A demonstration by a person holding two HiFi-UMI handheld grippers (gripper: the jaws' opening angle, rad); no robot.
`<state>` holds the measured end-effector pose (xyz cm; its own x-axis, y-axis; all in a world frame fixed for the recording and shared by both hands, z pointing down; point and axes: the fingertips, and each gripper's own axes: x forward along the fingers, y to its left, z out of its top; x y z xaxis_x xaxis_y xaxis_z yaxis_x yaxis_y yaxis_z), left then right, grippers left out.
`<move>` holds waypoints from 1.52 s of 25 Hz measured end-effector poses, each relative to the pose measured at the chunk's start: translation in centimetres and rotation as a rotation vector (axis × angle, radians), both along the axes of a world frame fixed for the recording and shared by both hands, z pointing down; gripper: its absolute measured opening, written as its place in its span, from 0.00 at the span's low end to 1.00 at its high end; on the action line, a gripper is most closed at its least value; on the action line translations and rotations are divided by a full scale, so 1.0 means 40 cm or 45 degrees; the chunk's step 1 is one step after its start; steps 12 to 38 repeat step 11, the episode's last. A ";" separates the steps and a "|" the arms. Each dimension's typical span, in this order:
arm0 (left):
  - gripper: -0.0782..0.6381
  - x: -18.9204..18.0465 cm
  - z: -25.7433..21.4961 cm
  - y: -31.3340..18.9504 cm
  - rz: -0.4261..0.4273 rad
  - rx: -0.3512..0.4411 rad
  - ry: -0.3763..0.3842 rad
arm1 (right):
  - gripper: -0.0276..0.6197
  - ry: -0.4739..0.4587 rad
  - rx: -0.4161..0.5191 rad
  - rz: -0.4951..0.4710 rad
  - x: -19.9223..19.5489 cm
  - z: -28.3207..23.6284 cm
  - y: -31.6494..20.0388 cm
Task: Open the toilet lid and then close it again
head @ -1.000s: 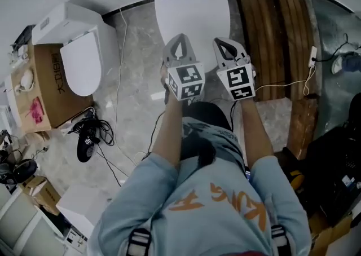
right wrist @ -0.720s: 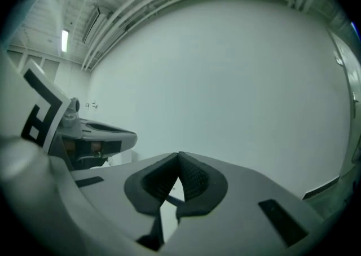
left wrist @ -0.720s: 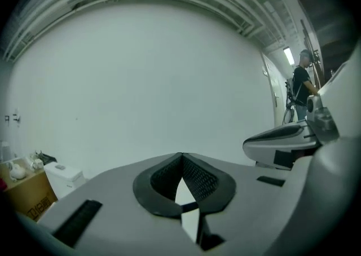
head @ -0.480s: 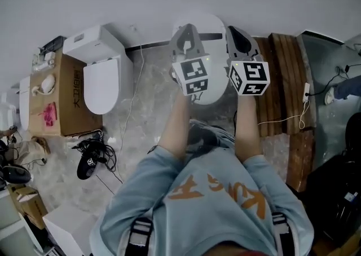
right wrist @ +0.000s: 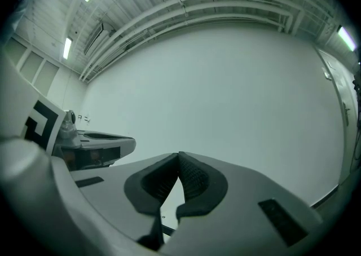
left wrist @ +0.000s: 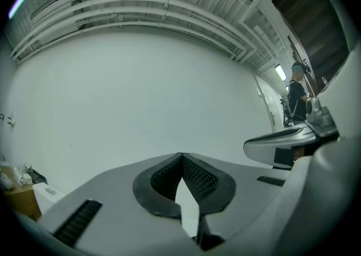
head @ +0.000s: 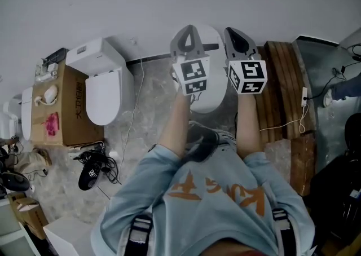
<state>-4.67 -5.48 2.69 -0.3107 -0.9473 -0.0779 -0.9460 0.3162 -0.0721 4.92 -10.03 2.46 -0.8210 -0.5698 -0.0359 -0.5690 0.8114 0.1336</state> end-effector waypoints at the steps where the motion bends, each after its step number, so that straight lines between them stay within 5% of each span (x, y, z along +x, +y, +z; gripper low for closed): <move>1: 0.15 0.005 -0.007 -0.004 0.003 0.009 0.001 | 0.06 -0.002 0.005 0.000 0.006 -0.006 -0.005; 38: 0.15 0.032 -0.024 -0.003 0.010 0.032 0.063 | 0.06 -0.016 0.017 -0.018 0.034 -0.028 -0.025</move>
